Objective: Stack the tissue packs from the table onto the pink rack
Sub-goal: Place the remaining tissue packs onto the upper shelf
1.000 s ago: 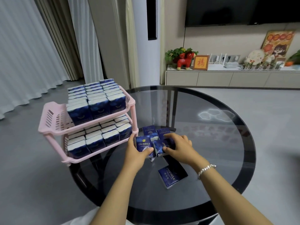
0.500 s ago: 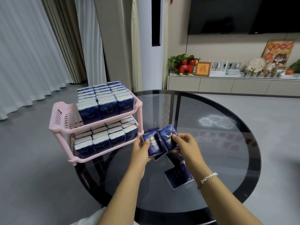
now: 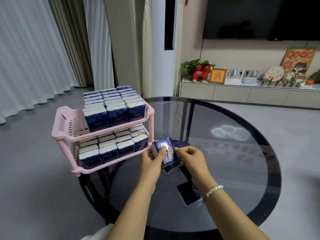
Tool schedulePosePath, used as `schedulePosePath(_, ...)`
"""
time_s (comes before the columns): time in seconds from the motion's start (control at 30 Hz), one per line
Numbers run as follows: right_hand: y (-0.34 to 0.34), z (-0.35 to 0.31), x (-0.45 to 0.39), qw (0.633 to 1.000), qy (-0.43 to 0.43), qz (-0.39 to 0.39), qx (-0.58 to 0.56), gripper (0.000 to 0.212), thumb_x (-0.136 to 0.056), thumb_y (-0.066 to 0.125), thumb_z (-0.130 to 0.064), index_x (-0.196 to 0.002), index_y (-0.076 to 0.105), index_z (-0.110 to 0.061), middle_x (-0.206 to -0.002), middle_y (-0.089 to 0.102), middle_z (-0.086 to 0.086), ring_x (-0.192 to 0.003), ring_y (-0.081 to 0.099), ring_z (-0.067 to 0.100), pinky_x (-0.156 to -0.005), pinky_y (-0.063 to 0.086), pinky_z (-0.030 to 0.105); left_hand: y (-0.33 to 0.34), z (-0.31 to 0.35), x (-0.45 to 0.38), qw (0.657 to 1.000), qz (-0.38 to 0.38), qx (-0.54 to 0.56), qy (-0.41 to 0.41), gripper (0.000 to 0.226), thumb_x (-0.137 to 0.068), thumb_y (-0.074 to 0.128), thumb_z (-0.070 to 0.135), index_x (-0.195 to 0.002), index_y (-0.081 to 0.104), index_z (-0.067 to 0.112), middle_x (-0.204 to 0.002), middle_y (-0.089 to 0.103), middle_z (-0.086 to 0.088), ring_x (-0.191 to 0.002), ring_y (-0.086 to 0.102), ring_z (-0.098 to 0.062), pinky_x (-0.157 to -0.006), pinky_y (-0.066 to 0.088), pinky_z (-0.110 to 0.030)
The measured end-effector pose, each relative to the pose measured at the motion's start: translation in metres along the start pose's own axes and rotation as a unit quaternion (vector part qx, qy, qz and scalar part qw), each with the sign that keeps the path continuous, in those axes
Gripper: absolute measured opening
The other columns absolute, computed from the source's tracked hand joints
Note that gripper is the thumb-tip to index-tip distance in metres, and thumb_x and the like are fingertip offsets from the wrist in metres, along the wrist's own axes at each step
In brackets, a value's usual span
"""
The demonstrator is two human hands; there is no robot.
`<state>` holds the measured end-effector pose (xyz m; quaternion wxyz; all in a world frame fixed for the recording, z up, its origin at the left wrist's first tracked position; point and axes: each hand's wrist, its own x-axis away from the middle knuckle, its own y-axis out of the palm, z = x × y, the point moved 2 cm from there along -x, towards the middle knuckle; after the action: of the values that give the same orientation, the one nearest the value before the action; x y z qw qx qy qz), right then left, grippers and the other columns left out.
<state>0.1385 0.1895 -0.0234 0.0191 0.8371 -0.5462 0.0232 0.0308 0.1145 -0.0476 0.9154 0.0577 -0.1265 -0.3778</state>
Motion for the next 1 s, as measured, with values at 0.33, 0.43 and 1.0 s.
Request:
schedulePosePath(0.33, -0.022, 0.014, -0.07, 0.903, 0.078, -0.019, 0.422, 0.039, -0.077, 0.07, -0.048, -0.071, 0.058, -0.012, -0.067, 0.057, 0.003, -0.071, 0.056, 0.022, -0.061, 0.043, 0.03, -0.01, -0.004, -0.01, 0.998, 0.04, 0.049, -0.029, 0.035, -0.084, 0.068, 0.036, -0.113, 0.06, 0.017, -0.109, 0.07, -0.004, -0.103, 0.065, -0.024, -0.097, 0.049, -0.048)
schedulePosePath(0.43, -0.019, 0.013, -0.073, 0.911, 0.102, -0.041, 0.398, 0.038, -0.075, 0.075, -0.043, -0.066, 0.052, -0.014, -0.064, 0.053, 0.001, -0.061, 0.05, 0.018, -0.053, 0.037, 0.027, -0.01, -0.005, -0.01, 0.997, 0.046, 0.051, -0.034, 0.036, -0.083, 0.069, 0.037, -0.112, 0.06, 0.017, -0.108, 0.07, -0.005, -0.102, 0.066, -0.024, -0.097, 0.049, -0.048)
schedulePosePath(1.0, -0.039, -0.033, -0.012, 0.984, -0.085, -0.105, 0.114, 0.024, -0.09, 0.058, -0.023, -0.111, 0.046, -0.026, -0.101, 0.067, 0.01, -0.084, 0.064, 0.021, -0.074, 0.052, 0.033, -0.008, 0.012, 0.007, 0.998, 0.032, -0.01, 0.051, 0.049, -0.092, 0.054, 0.042, -0.139, 0.045, 0.029, -0.132, 0.053, 0.007, -0.123, 0.05, -0.017, -0.098, 0.04, -0.03)
